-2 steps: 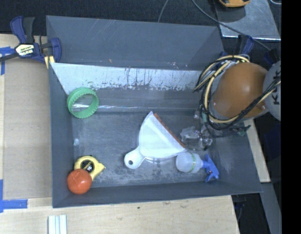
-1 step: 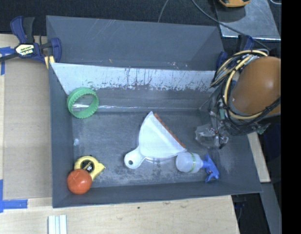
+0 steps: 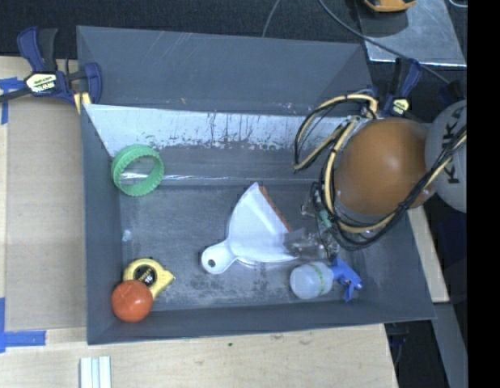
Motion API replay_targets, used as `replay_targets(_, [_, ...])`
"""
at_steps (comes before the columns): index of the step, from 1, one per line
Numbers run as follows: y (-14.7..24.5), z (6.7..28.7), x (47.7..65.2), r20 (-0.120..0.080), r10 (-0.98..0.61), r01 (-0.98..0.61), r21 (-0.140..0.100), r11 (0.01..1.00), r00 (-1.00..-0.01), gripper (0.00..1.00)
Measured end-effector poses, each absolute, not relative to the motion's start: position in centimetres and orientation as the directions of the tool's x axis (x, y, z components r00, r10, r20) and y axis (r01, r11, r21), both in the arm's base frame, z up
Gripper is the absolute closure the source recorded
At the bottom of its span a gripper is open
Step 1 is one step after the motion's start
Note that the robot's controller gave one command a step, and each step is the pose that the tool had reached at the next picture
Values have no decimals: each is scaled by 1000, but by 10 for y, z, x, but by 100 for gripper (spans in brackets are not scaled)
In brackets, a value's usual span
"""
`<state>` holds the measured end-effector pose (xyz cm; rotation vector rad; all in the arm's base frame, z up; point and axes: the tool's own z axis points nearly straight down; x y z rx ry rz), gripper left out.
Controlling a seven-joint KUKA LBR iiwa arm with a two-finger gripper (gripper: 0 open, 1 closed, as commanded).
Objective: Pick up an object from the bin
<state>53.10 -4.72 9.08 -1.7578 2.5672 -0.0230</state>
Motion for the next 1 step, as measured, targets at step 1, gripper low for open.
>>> replay_targets(1, [-48,90,531,-16,-932,-932,-28,361,-361,0])
